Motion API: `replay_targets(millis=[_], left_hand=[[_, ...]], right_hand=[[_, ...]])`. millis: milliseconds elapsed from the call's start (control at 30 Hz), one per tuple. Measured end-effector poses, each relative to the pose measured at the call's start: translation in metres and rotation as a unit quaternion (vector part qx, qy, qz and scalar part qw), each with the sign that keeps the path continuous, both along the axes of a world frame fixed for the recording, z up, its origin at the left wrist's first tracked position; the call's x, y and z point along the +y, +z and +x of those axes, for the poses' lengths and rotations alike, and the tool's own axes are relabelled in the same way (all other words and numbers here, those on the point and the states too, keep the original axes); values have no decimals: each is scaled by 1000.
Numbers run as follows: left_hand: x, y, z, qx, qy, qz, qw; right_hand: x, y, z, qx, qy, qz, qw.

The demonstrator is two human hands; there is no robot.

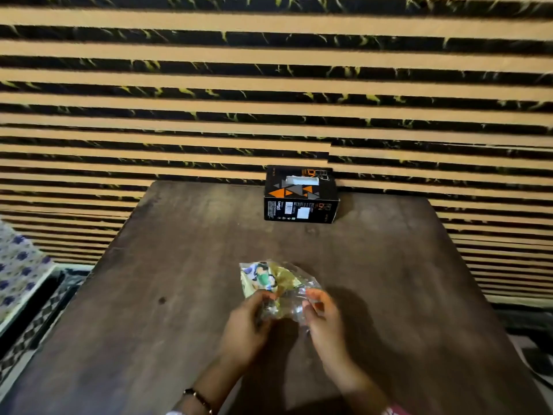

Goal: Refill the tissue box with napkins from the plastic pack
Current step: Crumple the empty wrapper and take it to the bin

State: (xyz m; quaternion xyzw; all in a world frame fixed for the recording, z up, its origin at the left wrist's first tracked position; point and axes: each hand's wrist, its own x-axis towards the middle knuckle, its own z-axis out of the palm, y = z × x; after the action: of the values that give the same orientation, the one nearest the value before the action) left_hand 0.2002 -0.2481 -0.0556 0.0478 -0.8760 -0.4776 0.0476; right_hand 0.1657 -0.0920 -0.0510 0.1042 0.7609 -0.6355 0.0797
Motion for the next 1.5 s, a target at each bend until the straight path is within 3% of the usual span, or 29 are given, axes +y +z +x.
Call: replay_targets(millis=[67,100,167,200,267,333,500,667,833,967,1133,1500], left_hand=[[7,8,-1,8,-51,56,997],[11,12,-2,12,-82,100,992],[20,20,-2,16,-108,180,978],[23,23,-3,19,-98,189,977],[25,30,-7,38,-71,124,989],[25,36,-10,46,-82,60,994],[31,33,-15,12,-194,127,973],[35,23,-14,26,-93,156,983],[50,32,-5,11,-74,186,980],[68,33,3,-3,-103,180,978],[101,58,27,-49,-170,274,945],[274,65,85,-63,-235,247,938]], right_hand=[[8,4,-1,8,14,28,999],[10,8,-2,-22,27,-45,998],[13,16,-2,-118,83,-233,962],[15,23,0,-140,112,-295,939],[17,34,7,-135,143,-348,917],[23,39,10,-130,129,-334,924],[37,48,11,-146,122,-248,950],[31,55,20,-91,67,-187,976],[55,64,26,-42,182,-172,967],[70,62,29,-10,88,-158,983],[124,70,45,0,29,-169,985],[296,65,146,14,-107,-224,969]])
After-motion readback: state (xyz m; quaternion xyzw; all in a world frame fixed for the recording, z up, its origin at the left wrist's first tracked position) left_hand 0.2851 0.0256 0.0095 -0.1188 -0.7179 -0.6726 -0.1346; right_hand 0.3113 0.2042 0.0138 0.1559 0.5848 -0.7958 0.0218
